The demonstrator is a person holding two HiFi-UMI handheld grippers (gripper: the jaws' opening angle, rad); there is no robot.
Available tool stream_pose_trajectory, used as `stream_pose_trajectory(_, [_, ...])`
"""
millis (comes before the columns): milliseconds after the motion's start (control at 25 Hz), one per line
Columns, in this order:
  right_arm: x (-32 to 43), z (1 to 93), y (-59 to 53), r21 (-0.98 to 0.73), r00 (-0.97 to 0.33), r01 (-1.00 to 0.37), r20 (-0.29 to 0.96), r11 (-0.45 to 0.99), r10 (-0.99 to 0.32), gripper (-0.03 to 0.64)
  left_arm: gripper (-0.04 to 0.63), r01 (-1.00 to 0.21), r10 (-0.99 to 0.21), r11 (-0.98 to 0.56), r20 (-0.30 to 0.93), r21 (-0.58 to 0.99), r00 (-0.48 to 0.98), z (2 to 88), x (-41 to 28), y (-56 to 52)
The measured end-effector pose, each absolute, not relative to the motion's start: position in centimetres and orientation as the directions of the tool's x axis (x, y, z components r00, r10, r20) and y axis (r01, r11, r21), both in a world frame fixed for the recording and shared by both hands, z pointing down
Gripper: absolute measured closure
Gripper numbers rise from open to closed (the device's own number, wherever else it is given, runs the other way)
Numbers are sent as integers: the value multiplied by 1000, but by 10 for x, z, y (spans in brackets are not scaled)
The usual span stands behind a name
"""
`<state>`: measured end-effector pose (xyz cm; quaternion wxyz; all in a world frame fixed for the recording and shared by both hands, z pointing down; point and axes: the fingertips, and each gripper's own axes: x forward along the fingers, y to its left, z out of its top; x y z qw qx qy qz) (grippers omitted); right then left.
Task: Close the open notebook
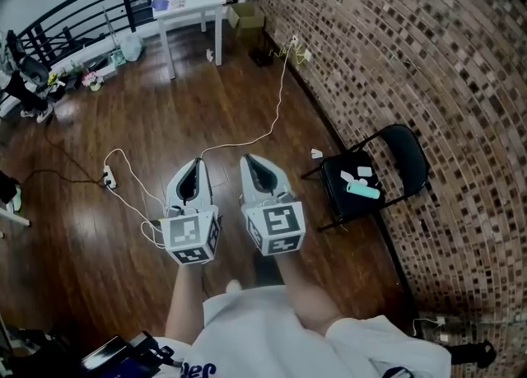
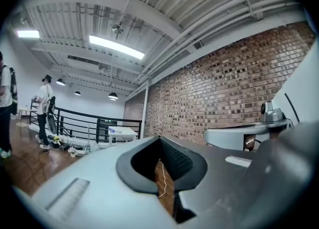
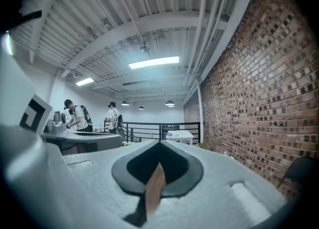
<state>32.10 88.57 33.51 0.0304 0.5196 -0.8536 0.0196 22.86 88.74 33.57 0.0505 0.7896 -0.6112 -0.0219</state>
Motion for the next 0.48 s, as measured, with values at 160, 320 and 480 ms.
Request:
stream_pose_trajectory(160, [335,334,829,12,-497,-867,60,498,-866,626,578,-965,-971,-236,18,112,240,338,251,830])
stream_pose_trajectory(320, [355,319,765,20,-528,-849,31,529,-849,626,578,-969,-975,-221,0,106,222,328,274,766])
stream_pose_trajectory(480, [366,306,703,15,-564,-826,14,564,-826,626,578,-979,-983,-185,-18,90,184,311,284,706])
